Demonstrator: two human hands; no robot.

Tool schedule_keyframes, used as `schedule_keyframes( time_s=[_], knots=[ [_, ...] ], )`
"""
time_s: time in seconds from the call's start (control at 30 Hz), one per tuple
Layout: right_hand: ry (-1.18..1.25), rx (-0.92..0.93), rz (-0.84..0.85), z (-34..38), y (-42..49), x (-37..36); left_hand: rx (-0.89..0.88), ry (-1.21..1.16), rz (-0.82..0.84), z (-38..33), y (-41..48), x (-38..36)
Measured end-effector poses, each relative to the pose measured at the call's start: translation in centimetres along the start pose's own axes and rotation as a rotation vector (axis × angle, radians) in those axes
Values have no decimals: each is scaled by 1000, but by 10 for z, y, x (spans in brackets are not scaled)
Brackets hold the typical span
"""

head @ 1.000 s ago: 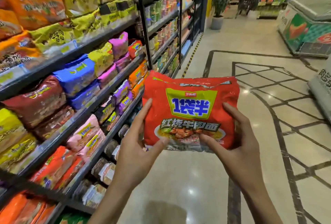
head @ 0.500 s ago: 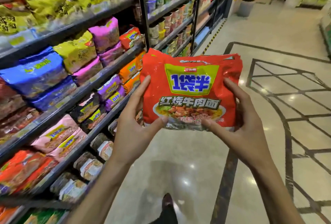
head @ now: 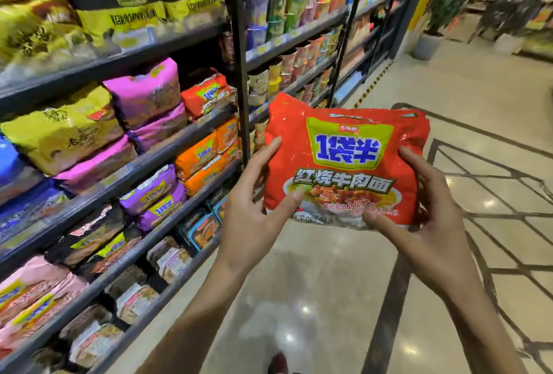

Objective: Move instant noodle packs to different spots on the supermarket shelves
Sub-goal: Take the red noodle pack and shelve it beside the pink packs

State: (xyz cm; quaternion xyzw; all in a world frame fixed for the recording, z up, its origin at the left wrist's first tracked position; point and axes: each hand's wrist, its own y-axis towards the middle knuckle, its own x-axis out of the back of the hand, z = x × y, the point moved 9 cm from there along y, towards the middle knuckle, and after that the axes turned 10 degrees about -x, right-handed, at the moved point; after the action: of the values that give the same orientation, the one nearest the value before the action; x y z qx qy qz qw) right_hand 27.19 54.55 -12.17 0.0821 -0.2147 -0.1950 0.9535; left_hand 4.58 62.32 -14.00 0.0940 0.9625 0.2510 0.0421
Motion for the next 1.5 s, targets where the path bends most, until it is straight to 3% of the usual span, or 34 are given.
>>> schedule_keyframes(
  time_s=[0.33, 0.57, 0.9, 1.1, 1.5],
  knots=[
    [59, 6, 124, -46, 159, -31, 17, 122, -119, 67, 113, -11],
    [45, 36, 340, -92, 265, -68, 29, 317, -239, 112, 167, -15],
    [56, 310, 668, -94, 408, -123, 69, 476, -646, 163, 215, -20],
    [22, 404, 802, -84, 443, -178, 74, 573, -753, 171, 225, -2],
    [-76, 623, 728, -79, 487, -285, 92, 604, -758, 234, 263, 71]
  ],
)
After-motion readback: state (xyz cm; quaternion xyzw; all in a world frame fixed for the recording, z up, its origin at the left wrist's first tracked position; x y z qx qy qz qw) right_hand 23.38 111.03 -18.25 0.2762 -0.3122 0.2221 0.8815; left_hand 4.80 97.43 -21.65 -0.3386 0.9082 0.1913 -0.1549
